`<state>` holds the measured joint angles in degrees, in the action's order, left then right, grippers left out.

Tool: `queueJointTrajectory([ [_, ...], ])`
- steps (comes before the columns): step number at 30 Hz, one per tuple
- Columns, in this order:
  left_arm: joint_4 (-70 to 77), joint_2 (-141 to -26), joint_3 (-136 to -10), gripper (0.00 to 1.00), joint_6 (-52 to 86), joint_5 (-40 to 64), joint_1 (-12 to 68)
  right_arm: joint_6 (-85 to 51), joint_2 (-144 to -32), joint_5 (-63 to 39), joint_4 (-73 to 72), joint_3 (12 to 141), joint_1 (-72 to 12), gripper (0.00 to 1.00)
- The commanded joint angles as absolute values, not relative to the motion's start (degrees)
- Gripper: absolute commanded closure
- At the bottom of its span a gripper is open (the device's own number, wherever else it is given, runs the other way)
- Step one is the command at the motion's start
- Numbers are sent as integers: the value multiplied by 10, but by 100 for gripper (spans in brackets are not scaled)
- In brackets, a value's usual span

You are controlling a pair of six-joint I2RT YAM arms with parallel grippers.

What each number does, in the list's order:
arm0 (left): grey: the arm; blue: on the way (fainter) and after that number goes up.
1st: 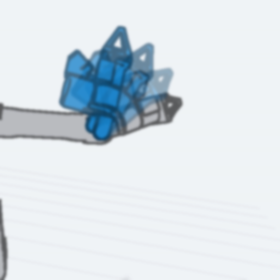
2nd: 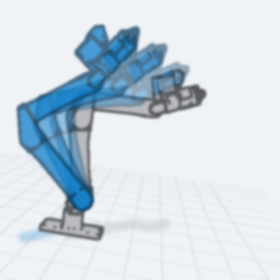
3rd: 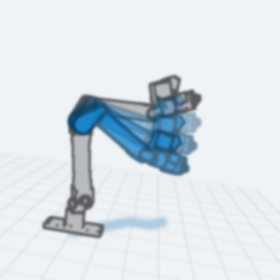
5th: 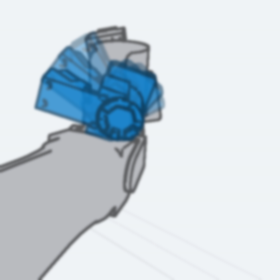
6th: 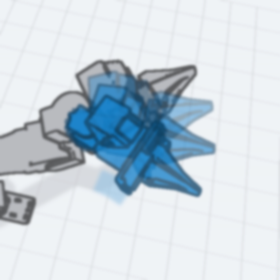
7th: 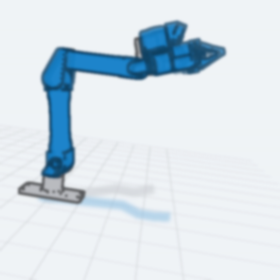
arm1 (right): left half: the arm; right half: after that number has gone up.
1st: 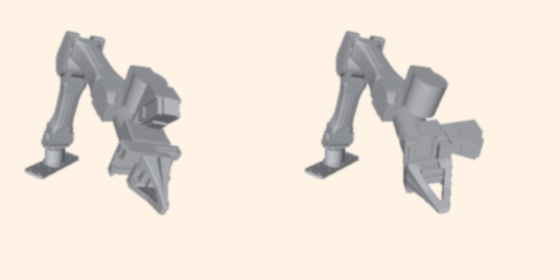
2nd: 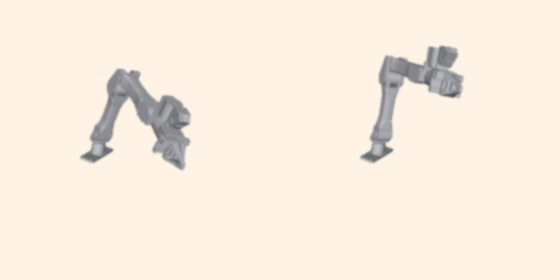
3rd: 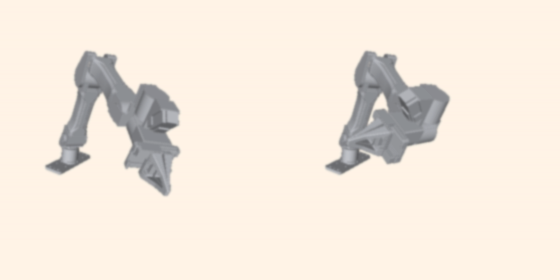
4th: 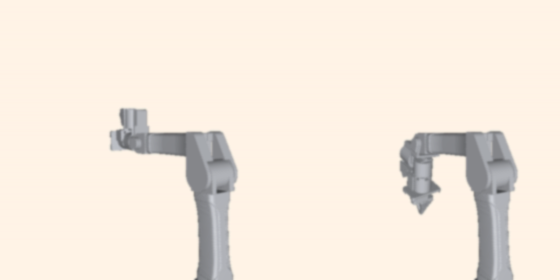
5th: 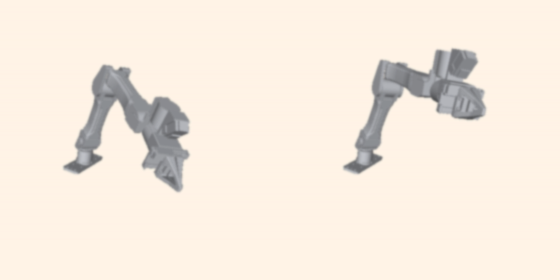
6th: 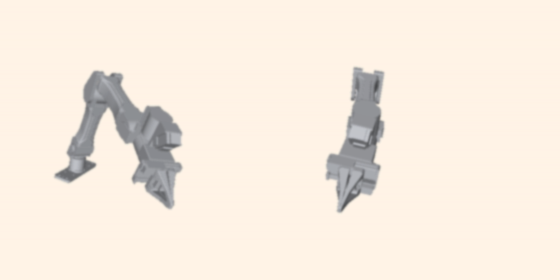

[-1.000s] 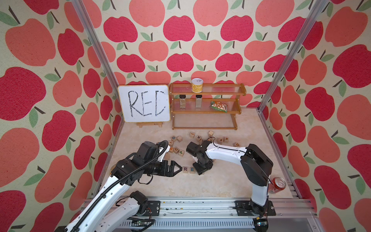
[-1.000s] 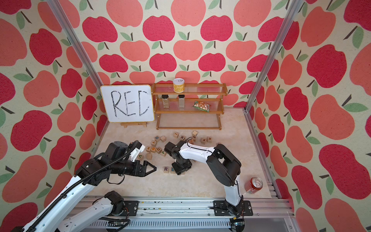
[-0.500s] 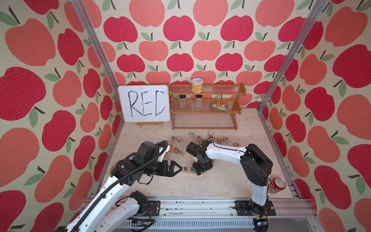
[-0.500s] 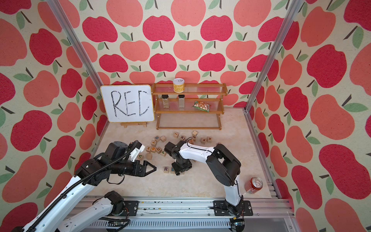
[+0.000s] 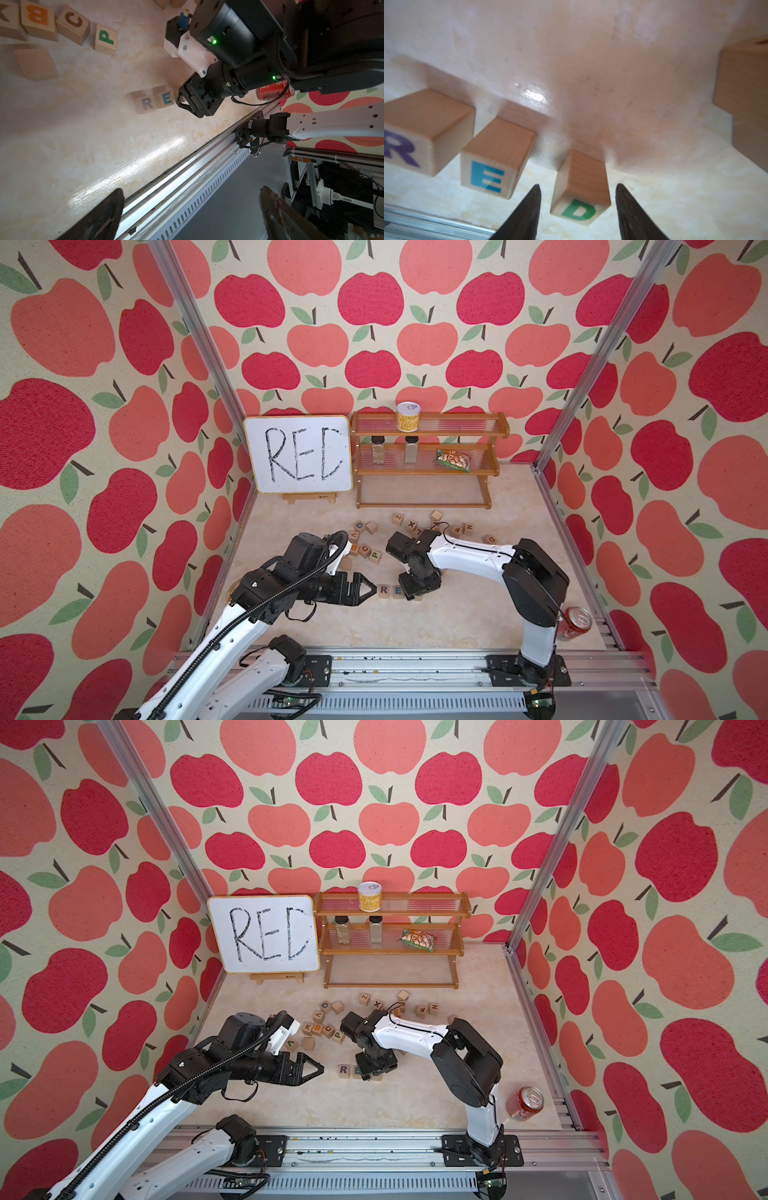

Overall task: Assemble the uppercase word "red" with letter blocks
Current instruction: Place the letter block at the center of the board, then adjust the letter block at the center of the board.

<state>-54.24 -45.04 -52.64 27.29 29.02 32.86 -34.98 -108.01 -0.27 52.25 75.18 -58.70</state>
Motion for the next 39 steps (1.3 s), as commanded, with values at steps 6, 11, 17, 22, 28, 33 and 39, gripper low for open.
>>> queueJointTrajectory([
  [6, -541, -449, -516, 1, 262, 301, 324, -491, -1057, 7, 519, 737, -582, 43],
  [11, -541, -449, -516, 1, 262, 301, 323, -556, -1056, 4, 512, 734, -583, 47],
  [17, -541, -447, -516, 1, 263, 299, 323, -596, -1066, -1, 516, 735, -583, 52],
  [22, -542, -446, -517, 1, 263, 298, 323, -602, -1076, -5, 521, 733, -586, 55],
  [28, -541, -445, -516, 1, 264, 297, 322, -602, -1082, -9, 516, 725, -587, 59],
  [33, -541, -446, -516, 1, 262, 297, 322, -597, -1092, -7, 519, 728, -588, 67],
  [39, -541, -446, -515, 1, 262, 298, 320, -587, -1099, -1, 532, 754, -589, 76],
])
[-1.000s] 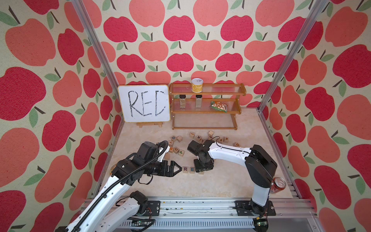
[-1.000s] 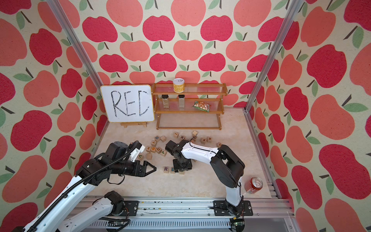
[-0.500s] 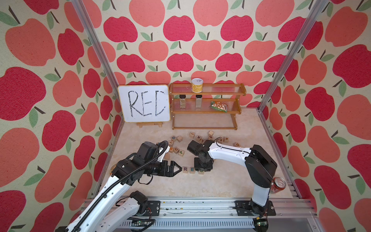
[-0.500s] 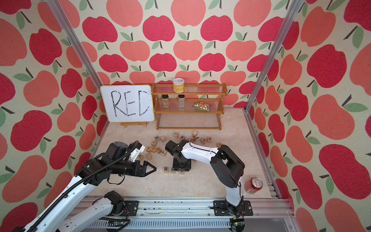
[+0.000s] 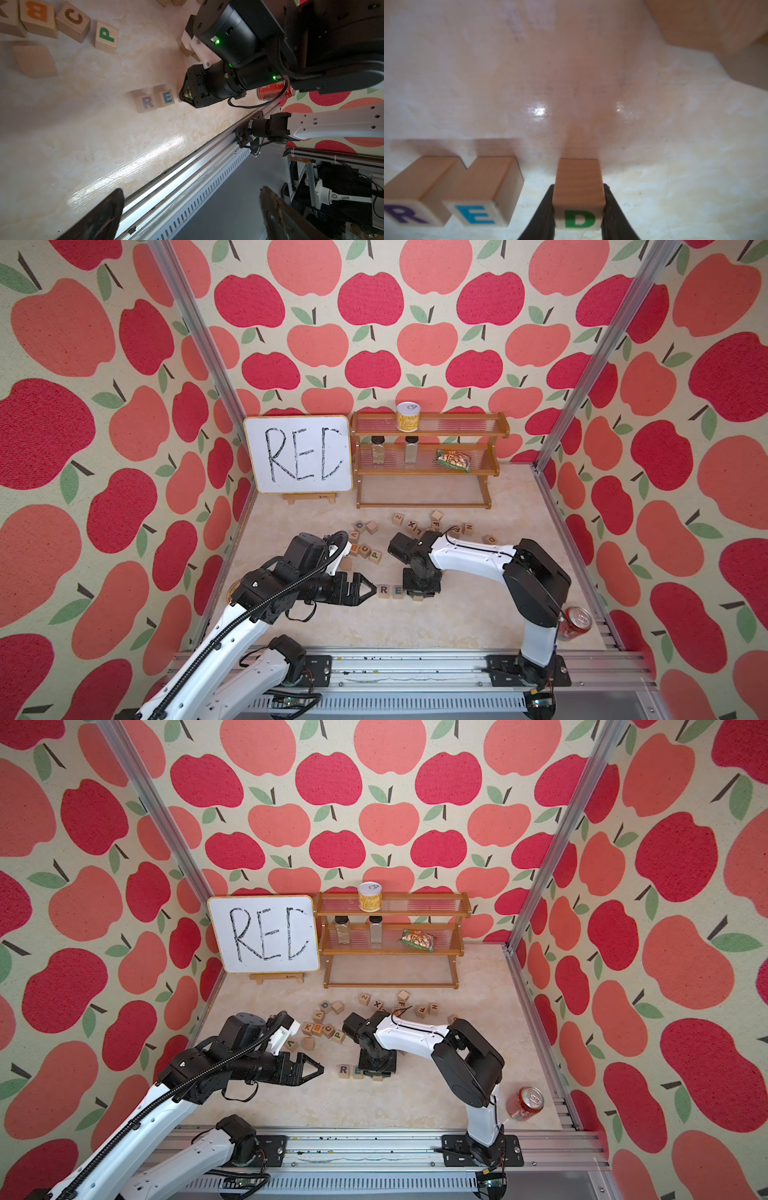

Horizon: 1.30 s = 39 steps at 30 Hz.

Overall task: Assemble the uppercase word "red" with letter blocks
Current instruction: Adjust the letter block at the center of the board.

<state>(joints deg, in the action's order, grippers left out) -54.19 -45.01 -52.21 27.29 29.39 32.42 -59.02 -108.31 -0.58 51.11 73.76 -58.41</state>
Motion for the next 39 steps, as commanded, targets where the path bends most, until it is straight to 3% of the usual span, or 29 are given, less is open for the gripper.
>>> queueJointTrajectory([
  [1, -541, -445, -516, 1, 262, 297, 320, -584, -1100, 0, 534, 759, -589, 76],
  [17, -540, -447, -516, 1, 261, 299, 318, -556, -1133, 2, 554, 803, -587, 73],
  [25, -539, -449, -515, 1, 259, 301, 316, -542, -1136, 9, 568, 820, -584, 55],
  [39, -529, -458, -513, 1, 255, 309, 308, -529, -1102, 28, 599, 844, -567, 55],
])
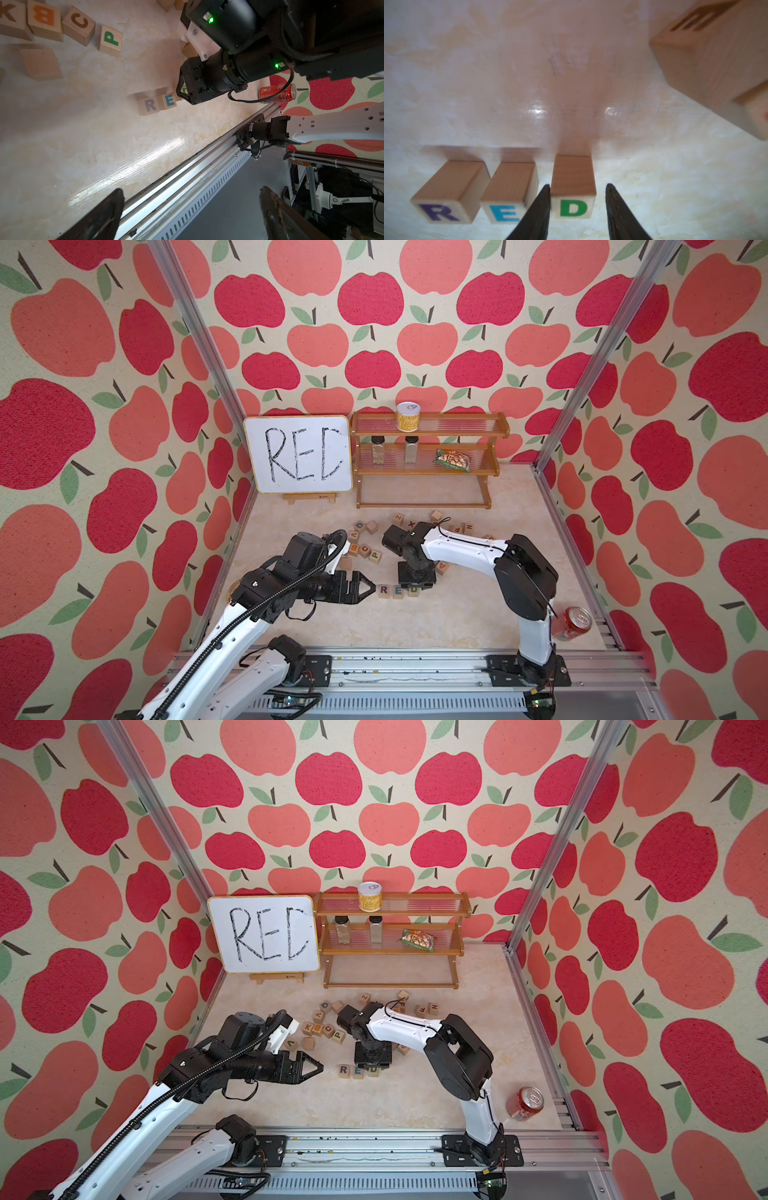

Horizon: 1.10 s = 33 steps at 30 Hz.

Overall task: Assemble the uppercase word "red" with letter blocks
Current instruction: Adjust the letter block at the center of the board, then reset both arms

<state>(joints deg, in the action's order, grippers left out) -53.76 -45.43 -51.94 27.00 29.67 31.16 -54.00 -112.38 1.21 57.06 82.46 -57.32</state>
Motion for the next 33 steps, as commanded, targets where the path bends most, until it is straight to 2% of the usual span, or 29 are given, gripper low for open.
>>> queueJointTrajectory([
  [1, -528, -460, -513, 1, 254, 308, 308, -528, -1099, 30, 601, 846, -565, 55],
  [6, -522, -469, -517, 1, 246, 304, 299, -513, -1075, 33, 601, 849, -556, 54],
  [11, -518, -493, -533, 1, 219, 307, 280, -483, -1041, 28, 598, 847, -548, 43],
  [15, -503, -510, -543, 1, 209, 292, 274, -461, -1006, 25, 592, 836, -538, 28],
  [18, -485, -524, -548, 1, 210, 284, 268, -442, -980, 23, 587, 824, -529, 13],
  [19, -481, -529, -551, 1, 211, 278, 264, -432, -970, 21, 584, 821, -526, 4],
  [20, -478, -534, -552, 1, 211, 269, 259, -423, -960, 17, 579, 816, -522, 1],
  [29, -438, -553, -551, 1, 215, 95, 216, -313, -893, 9, 572, 794, -459, 1],
  [33, -403, -557, -538, 1, 205, 54, 192, -266, -870, 28, 574, 780, -414, 1],
])
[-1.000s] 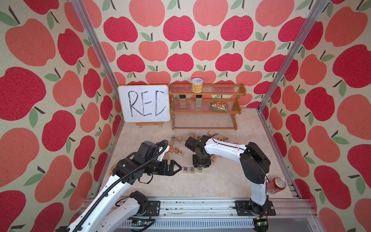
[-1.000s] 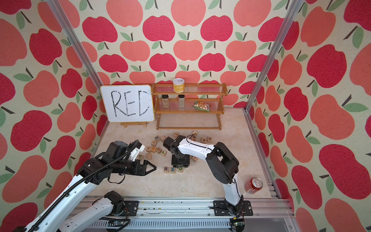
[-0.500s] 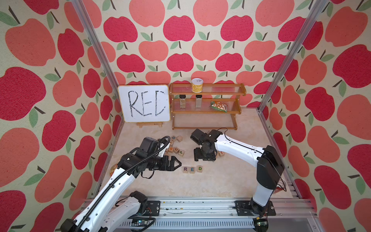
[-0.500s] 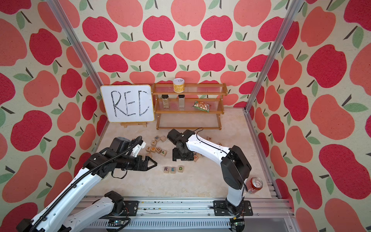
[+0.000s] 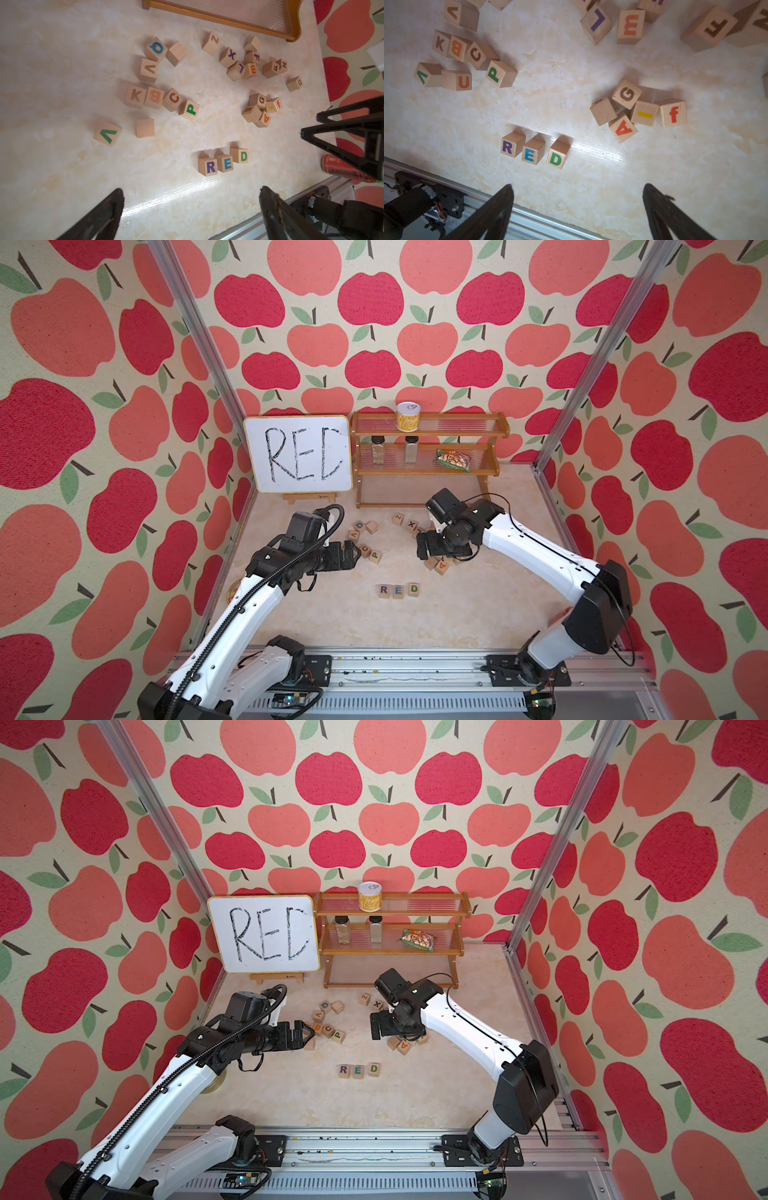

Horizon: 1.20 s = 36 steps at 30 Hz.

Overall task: Assemble the uppercase word "red" with letter blocks
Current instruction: Reset both arms

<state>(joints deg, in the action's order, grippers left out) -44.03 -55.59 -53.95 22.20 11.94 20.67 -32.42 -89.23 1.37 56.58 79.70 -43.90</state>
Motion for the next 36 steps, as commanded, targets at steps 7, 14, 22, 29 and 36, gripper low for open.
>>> queueJointTrajectory([
  [7, -329, -577, -509, 1, 200, 57, 125, -202, -807, 33, 486, 699, -327, 1],
  [14, -272, -613, -488, 1, 200, 50, 56, -124, -769, 48, 385, 626, -240, 1],
  [22, -163, -665, -446, 1, 167, 43, -13, -42, -733, 55, 189, 508, -140, 1],
  [29, -64, -685, -402, 1, 135, 34, -66, -6, -743, 91, 48, 436, -70, 1],
  [36, 26, -694, -348, 1, 110, 39, -107, -8, -752, 85, -79, 368, -24, 1],
])
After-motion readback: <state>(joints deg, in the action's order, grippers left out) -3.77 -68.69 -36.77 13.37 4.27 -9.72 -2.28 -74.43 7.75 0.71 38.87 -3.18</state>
